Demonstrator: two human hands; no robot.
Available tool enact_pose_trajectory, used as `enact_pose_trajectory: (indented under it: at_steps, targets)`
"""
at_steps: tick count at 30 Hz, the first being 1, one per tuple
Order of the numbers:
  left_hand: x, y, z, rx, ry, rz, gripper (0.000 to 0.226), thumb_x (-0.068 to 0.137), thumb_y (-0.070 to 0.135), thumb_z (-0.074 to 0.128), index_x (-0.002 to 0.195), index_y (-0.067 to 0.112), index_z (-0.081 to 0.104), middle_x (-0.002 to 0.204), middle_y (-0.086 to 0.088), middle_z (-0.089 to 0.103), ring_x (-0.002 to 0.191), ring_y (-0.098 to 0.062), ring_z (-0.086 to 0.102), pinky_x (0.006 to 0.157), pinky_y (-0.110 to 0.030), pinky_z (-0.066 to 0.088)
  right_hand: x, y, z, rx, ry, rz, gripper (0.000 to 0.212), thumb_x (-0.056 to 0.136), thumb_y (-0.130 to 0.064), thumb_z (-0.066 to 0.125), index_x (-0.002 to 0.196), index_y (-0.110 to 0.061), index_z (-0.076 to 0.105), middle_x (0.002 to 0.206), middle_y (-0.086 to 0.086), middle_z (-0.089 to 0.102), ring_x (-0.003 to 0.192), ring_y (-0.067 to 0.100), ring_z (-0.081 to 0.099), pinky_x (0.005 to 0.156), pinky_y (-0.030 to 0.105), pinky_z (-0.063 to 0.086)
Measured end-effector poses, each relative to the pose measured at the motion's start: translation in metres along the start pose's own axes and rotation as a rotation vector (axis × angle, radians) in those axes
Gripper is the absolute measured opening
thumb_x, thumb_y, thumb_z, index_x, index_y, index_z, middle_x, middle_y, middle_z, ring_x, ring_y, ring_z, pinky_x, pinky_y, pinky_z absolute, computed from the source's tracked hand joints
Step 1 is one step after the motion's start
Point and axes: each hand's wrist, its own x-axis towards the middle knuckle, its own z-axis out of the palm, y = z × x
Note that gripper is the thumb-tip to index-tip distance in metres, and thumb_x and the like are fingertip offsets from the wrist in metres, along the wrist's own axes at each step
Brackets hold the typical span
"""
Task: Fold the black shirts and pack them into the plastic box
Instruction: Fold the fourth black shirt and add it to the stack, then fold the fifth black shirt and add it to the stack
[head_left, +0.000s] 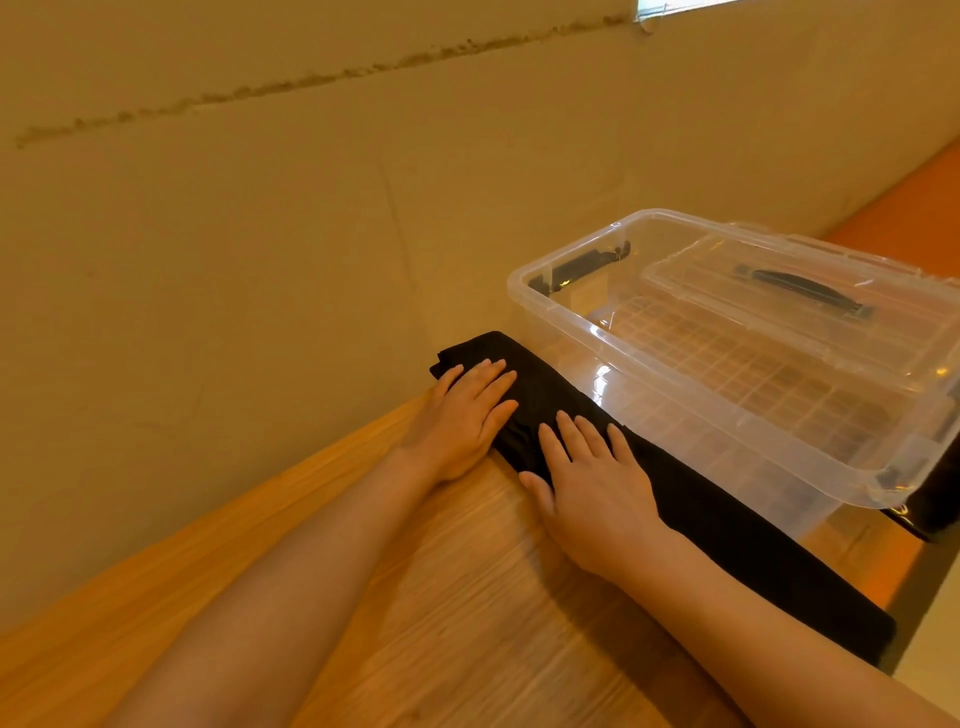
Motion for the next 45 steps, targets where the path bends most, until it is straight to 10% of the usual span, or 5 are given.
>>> enact_pose_trajectory:
  at_steps: [5, 16, 21, 45]
  targets:
    - [-0.047, 0.003, -0.015, 0.097, 0.015, 0.017, 0.068, 0.094, 0.056, 0.009, 0.149, 0.023, 0.030, 0.158, 0.004, 0.025, 0.146, -0.011, 0.016, 0.118, -0.031, 0.004, -0.011, -0.012, -0.015, -0.003, 0.003, -0.089, 0.060, 0.100, -0.052, 0.019, 0.150, -0.019, 0.020, 0.159, 0.007, 0.014, 0.147, 0.024, 0.009, 0.119, 0.045, 0.002]
    - [-0.203, 0.012, -0.036, 0.301, 0.014, -0.138, 0.063, 0.101, 0.052, 0.011, 0.138, 0.020, 0.051, 0.143, -0.003, 0.050, 0.128, -0.021, 0.050, 0.107, -0.041, 0.029, -0.054, -0.062, 0.007, 0.000, 0.067, -0.435, 0.046, 0.096, -0.039, 0.044, 0.135, -0.016, 0.050, 0.144, 0.008, 0.046, 0.132, 0.028, 0.043, 0.111, 0.047, 0.030]
    - [-0.283, 0.021, -0.044, 0.308, 0.075, -0.334, 0.054, 0.099, 0.049, 0.026, 0.132, 0.021, 0.057, 0.137, -0.004, 0.056, 0.123, -0.022, 0.055, 0.104, -0.039, 0.033, -0.071, -0.108, 0.021, 0.010, 0.133, -0.565, 0.044, 0.084, -0.041, 0.037, 0.105, -0.017, 0.069, 0.111, 0.008, 0.069, 0.096, 0.026, 0.067, 0.083, 0.042, 0.055]
    - [-0.535, 0.102, -0.061, 0.528, 0.284, -1.161, 0.046, 0.089, 0.042, 0.046, 0.118, 0.012, 0.066, 0.127, -0.009, 0.061, 0.117, -0.024, 0.058, 0.099, -0.045, 0.040, -0.177, -0.308, 0.049, 0.136, 0.108, -1.241, 0.042, 0.094, -0.038, 0.047, 0.130, -0.018, 0.055, 0.134, 0.009, 0.055, 0.123, 0.027, 0.051, 0.106, 0.044, 0.037]
